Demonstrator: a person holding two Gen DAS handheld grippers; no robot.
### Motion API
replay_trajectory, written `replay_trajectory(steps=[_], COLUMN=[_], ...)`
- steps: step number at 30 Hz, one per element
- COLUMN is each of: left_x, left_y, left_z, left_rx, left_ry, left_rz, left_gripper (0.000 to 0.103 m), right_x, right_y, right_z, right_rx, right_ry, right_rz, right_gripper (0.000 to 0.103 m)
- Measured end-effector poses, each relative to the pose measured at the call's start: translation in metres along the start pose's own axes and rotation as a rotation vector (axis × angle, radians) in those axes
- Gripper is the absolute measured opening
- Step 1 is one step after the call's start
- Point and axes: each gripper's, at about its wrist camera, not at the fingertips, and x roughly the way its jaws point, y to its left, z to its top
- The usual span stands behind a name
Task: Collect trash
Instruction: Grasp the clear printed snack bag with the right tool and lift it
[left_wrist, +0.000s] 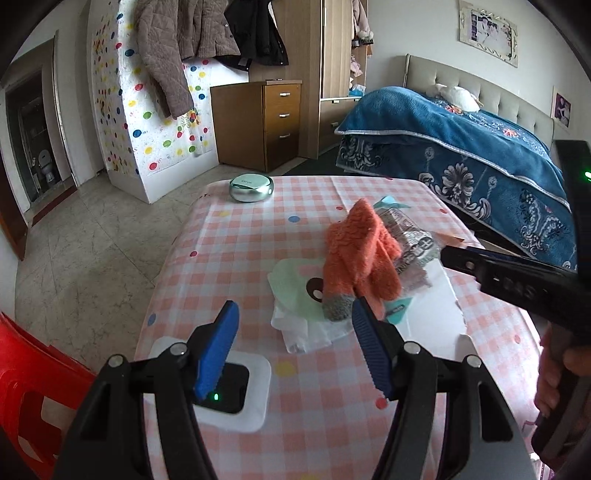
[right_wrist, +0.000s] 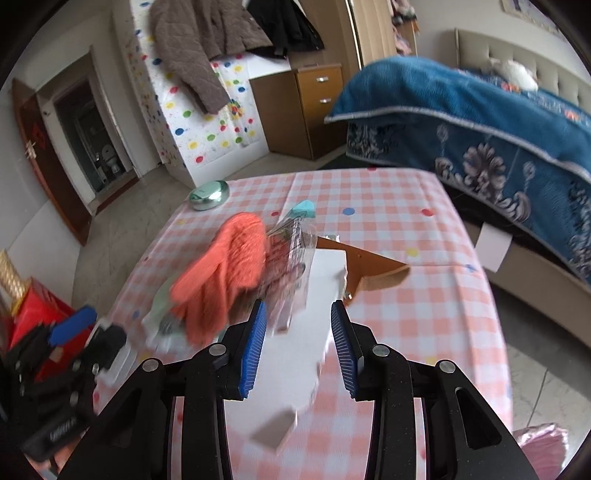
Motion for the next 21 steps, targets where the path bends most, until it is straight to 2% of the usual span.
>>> replay_trajectory(steps=[5, 7, 9, 14, 16, 18, 21], left_x=[0.007, 0.007, 0.006, 0.000, -0.001, -0.002, 0.002], left_y=[-0.001, -0.003, -0.004, -0.012, -0.016, -0.021, -0.031], left_z=[0.000, -0.001, -0.002, -0.001, 0.000, 0.000, 0.003], left_rx=[0.004, 0.012, 0.021, 0.035, 0.041, 0.052, 0.068], left_ry=[0.015, 0.018, 0.020, 0.013, 0.011, 0.010, 0.004], left_rz=[-0.005, -0.005, -0.006, -0.017, -0.020, -0.027, -0.024], left_gripper=[0.062, 0.062, 0.062, 0.062, 0.062, 0.068, 0.076], right_x=[0.024, 0.023, 0.014, -0.028, -0.050, -0.068, -0.077], right_y=[0.001, 0.000, 0.002, 0.009, 0.009, 0.008, 0.005], right_z=[0.006, 0.007, 0.005, 0.000, -0.003, -0.006, -0.008], right_rx=[0.038, 0.044, 0.033, -0.014, -0.032, -0.046, -0.046], right_ry=[0.045, 0.040, 0.018, -0.104, -0.164, -0.215, -0.238], right_rz=[0.026, 0.040, 0.050, 0.022, -0.022, -0.059, -0.075], right_gripper=[0.035, 0.010, 0.002, 0.000, 0.000, 0.000, 0.000])
